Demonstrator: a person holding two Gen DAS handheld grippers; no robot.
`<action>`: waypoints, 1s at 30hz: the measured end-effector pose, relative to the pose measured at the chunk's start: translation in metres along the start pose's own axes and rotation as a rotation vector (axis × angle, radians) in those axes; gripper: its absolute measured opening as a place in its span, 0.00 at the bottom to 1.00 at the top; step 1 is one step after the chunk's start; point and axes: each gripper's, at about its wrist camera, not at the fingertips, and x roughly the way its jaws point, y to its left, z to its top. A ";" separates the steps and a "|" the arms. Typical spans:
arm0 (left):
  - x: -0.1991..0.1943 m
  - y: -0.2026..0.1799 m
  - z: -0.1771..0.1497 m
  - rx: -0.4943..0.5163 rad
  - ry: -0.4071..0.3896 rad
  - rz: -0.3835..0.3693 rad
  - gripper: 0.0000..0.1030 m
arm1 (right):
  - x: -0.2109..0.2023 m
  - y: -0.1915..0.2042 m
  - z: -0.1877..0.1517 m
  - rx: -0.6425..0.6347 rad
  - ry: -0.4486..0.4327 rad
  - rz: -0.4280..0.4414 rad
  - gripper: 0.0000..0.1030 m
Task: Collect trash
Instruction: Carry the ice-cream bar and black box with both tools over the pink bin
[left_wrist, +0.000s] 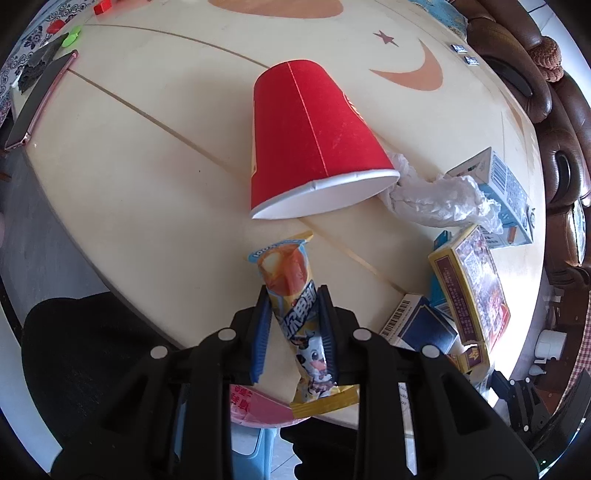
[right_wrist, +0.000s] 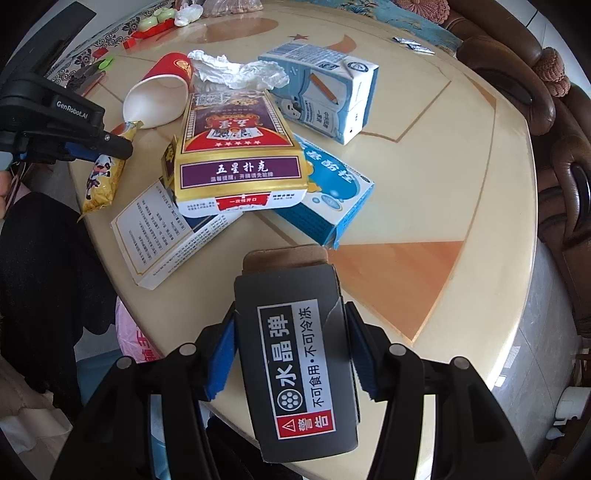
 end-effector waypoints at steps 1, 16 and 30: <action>0.001 -0.002 -0.004 0.009 -0.007 -0.001 0.25 | -0.002 -0.002 -0.001 0.005 -0.003 -0.004 0.52; -0.048 0.002 -0.046 0.143 -0.114 -0.055 0.25 | -0.066 0.007 -0.004 0.095 -0.092 -0.085 0.52; -0.107 0.027 -0.083 0.283 -0.230 -0.087 0.25 | -0.138 0.080 -0.011 0.074 -0.206 -0.093 0.52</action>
